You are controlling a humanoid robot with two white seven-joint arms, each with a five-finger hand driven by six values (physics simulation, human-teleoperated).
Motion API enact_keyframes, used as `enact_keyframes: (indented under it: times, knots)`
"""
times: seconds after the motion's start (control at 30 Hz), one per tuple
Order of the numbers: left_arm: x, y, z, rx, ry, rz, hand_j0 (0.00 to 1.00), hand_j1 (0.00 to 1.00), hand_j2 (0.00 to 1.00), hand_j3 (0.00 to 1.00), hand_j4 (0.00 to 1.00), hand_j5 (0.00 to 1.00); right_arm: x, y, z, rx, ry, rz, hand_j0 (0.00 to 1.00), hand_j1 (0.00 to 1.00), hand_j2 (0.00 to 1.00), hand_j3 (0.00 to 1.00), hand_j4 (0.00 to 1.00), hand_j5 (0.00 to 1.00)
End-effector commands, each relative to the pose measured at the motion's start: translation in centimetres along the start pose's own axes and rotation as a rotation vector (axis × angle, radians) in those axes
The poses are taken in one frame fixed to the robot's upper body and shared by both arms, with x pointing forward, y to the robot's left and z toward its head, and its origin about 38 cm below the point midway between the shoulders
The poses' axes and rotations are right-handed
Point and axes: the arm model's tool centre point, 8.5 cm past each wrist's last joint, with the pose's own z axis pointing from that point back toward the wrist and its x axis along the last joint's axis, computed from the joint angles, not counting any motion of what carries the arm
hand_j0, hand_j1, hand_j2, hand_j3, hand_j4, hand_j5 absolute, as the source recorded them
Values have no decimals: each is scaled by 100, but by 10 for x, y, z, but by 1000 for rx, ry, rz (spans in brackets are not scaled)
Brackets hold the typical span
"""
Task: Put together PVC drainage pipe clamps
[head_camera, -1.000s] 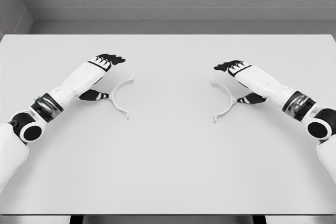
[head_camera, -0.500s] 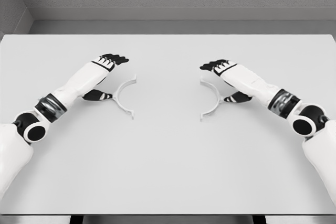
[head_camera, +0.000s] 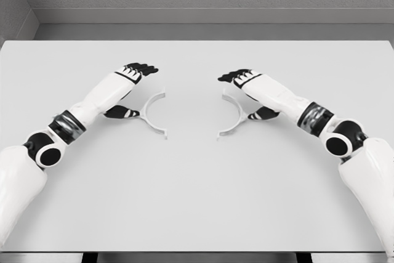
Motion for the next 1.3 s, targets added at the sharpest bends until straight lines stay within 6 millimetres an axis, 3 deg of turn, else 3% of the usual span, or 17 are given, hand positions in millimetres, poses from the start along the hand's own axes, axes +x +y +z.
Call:
enact_keyframes:
  times: [0.0,0.43,0.67,0.83,1.03,1.27]
  knots:
    - [1,0,-1,8,-1,8,100,100,100,100,100,100,5,3,-5,-4,-7,-16,100,100,100,100,100,100]
    - [13,-2,-7,23,-31,18,100,100,100,100,100,100,20,-2,-23,-5,-30,-9,100,100,100,100,100,100]
    - [19,-1,-10,34,-45,23,100,100,100,100,100,100,6,-20,-26,-20,8,9,100,100,100,100,100,100]
    - [21,-2,-11,33,-51,22,100,100,100,100,100,100,-17,-24,-44,-5,65,-34,100,100,100,100,100,100]
    - [22,0,-9,40,-53,22,100,100,100,100,100,100,-16,-13,-64,14,71,-86,100,100,100,100,100,100]
    - [17,7,-6,47,-46,11,100,100,100,100,100,100,-11,-12,-69,12,62,-86,100,100,100,100,100,100]
